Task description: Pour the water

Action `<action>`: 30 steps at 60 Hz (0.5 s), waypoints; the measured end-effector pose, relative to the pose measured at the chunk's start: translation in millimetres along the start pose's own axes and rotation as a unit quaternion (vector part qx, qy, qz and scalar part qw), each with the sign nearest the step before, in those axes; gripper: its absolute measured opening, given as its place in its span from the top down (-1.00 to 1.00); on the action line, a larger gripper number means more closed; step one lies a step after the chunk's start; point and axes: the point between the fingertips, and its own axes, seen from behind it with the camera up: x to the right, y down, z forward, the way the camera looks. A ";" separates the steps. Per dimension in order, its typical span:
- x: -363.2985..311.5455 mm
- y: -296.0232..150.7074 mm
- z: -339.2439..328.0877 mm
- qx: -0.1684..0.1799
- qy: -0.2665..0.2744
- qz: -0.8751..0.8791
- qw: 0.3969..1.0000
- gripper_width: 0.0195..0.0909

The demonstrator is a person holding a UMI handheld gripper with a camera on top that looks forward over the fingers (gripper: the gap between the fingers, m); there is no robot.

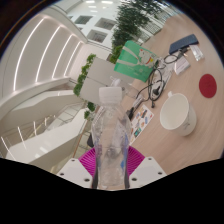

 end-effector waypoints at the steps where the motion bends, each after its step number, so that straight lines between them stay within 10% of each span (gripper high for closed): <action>1: -1.8 -4.4 3.3 -0.002 -0.009 0.031 0.999 0.55; 20: -11.1 -67.9 -0.8 -0.013 -0.173 0.531 0.830 0.55; 30: -11.3 -81.1 4.9 0.015 -0.163 0.593 0.788 0.56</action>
